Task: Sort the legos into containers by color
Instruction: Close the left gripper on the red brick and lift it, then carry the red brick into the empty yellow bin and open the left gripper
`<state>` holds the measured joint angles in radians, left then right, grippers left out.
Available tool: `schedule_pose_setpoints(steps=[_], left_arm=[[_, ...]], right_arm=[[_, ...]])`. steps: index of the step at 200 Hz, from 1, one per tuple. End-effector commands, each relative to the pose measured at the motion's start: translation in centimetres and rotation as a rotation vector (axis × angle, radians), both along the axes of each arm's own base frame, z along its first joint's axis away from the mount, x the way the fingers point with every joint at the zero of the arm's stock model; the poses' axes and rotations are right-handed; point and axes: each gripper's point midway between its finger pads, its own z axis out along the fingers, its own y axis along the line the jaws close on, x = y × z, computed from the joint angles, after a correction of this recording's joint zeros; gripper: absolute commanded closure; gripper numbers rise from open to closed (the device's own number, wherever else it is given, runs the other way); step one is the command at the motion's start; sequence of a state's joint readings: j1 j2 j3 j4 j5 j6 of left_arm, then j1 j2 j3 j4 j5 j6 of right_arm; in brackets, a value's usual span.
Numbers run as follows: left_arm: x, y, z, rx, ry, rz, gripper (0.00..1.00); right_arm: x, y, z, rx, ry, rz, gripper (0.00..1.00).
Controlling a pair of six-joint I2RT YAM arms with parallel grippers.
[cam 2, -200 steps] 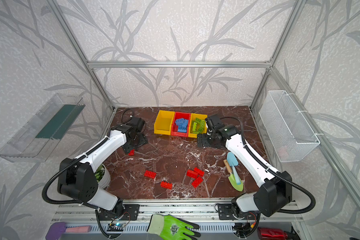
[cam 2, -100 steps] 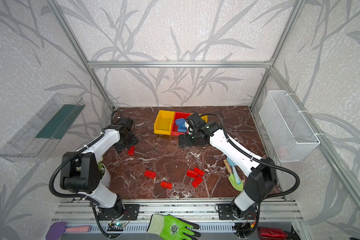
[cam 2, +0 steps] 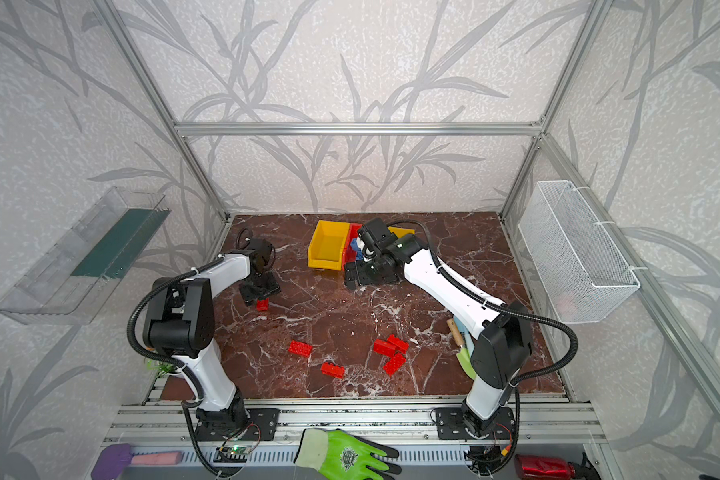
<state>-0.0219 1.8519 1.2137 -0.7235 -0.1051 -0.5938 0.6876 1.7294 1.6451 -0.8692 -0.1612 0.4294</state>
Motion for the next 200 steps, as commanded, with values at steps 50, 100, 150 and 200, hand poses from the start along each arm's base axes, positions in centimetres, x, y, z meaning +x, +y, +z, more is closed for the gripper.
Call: schedule_pose_setpoints(steps=[50, 100, 150, 200], left_arm=[[-0.2, -0.3, -1.4, -0.034, 0.032, -0.004, 0.53], [0.3, -0.4, 0.6, -0.026, 0.03, -0.015, 0.79], [5.1, -3.8, 6.8, 0.035, -0.076, -0.166, 0.79], [12.5, -11.5, 12.8, 0.099, -0.211, -0.411, 0.79]], right_arm=[[0.1, -0.8, -1.1, -0.057, 0.031, -0.019, 0.01], [0.1, -1.3, -0.9, -0.064, 0.03, -0.032, 0.01], [-0.1, -3.4, -0.2, -0.074, 0.011, -0.079, 0.01], [-0.8, -6.4, 0.2, -0.085, -0.001, -0.152, 0.01]])
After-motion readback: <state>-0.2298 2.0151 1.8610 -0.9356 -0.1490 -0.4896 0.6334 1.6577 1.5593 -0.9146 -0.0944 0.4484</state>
